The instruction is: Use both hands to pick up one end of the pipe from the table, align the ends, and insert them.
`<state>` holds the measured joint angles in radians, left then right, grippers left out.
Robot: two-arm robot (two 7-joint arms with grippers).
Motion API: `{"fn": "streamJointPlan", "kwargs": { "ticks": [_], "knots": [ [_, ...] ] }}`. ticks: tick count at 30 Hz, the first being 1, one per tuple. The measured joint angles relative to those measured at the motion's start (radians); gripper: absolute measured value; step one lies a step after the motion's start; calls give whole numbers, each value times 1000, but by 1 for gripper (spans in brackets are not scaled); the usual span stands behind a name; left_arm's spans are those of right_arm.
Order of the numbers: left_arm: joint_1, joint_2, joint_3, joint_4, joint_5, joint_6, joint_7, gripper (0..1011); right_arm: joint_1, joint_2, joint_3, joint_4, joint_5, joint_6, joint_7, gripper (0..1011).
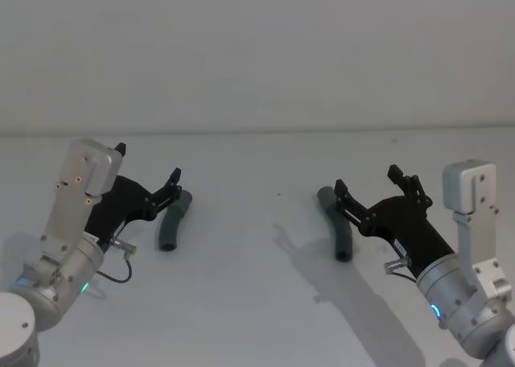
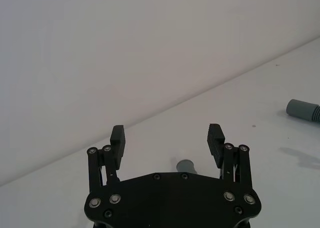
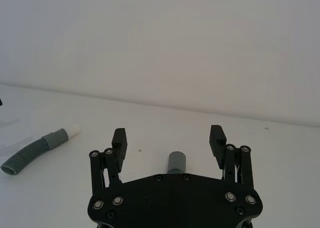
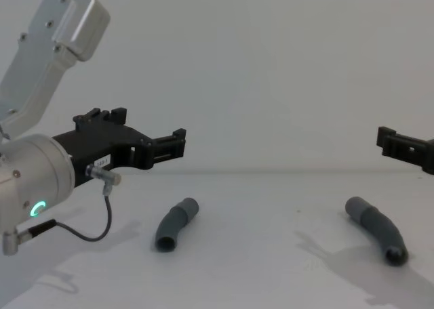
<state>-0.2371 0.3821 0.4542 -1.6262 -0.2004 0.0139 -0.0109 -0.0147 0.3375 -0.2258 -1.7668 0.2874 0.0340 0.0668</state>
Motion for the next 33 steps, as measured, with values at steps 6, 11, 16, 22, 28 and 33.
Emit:
{"fn": "streamJointPlan", "kwargs": {
  "ticks": [6,11,16,22,28,33],
  "knots": [
    [0,0,0,0,0,0,0,1000,0,0,0,0,0,0,0,1004],
    [0,0,0,0,0,0,0,1000,0,0,0,0,0,0,0,1005],
    [0,0,0,0,0,0,0,1000,0,0,0,0,0,0,0,1005],
    [0,0,0,0,0,0,0,1000,0,0,0,0,0,0,0,1005],
    [0,0,0,0,0,0,0,1000,0,0,0,0,0,0,0,1005],
    [0,0,0,0,0,0,0,1000,0,0,0,0,0,0,0,1004]
  ]
}}
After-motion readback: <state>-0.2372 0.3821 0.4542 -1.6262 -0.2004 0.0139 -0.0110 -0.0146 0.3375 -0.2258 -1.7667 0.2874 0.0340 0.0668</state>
